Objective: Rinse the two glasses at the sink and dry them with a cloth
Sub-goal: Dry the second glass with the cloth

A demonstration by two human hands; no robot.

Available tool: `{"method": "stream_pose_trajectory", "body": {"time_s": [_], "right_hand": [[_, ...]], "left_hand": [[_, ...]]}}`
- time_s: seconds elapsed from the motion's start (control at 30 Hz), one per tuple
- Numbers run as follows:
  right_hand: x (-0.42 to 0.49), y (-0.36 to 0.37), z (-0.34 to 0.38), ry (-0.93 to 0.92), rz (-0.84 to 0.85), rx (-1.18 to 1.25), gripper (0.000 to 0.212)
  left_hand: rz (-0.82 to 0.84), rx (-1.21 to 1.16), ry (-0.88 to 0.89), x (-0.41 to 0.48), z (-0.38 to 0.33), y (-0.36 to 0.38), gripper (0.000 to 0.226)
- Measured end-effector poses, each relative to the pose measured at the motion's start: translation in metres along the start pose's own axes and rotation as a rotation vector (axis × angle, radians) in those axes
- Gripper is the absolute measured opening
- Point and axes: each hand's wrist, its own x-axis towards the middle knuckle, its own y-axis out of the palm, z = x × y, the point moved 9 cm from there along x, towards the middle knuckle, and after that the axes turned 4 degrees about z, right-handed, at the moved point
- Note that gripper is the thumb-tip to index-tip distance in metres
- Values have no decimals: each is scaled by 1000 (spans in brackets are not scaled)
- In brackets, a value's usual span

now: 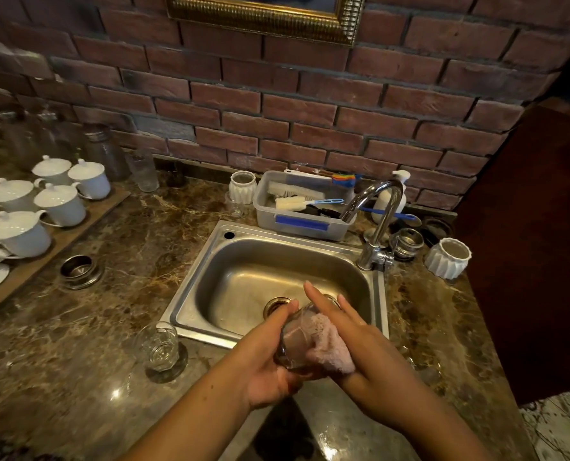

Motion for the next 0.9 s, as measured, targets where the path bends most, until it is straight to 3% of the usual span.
{"method": "stream_pose_trajectory", "body": {"time_s": [0.07, 0.17, 0.23, 0.3, 0.47, 0.53, 0.6, 0.67, 0.77, 0.9], "right_hand": [[2, -2, -2, 13, -86, 214, 86], [1, -4, -20, 102, -310, 691, 57], [2, 1, -33, 174, -378, 1001, 54], [3, 0, -39, 187, -422, 1221, 52], [0, 0, -41, 250, -354, 1206, 36], [-2, -3, -36, 229, -307, 983, 33], [-1, -6, -21, 166, -232, 708, 34], [0, -3, -7, 119, -128, 577, 42], [3, -3, -5, 122, -94, 600, 39], [5, -7, -24, 221, -310, 741, 23]], "left_hand": [[-67, 72, 146, 4, -4, -8, 41], [-133, 413, 589, -1, -30, -10, 29], [-99, 653, 779, -14, -45, 0, 25], [-15, 820, 858, -22, -51, 8, 31], [73, 1114, 800, -28, -52, 8, 43], [126, 1178, 590, -19, -48, 1, 53], [283, 1192, 298, -14, -30, 0, 56], [414, 1128, 157, -16, -16, 4, 53], [399, 1029, 187, -17, -15, 7, 50], [268, 1072, 337, -17, -21, -1, 44]]}}
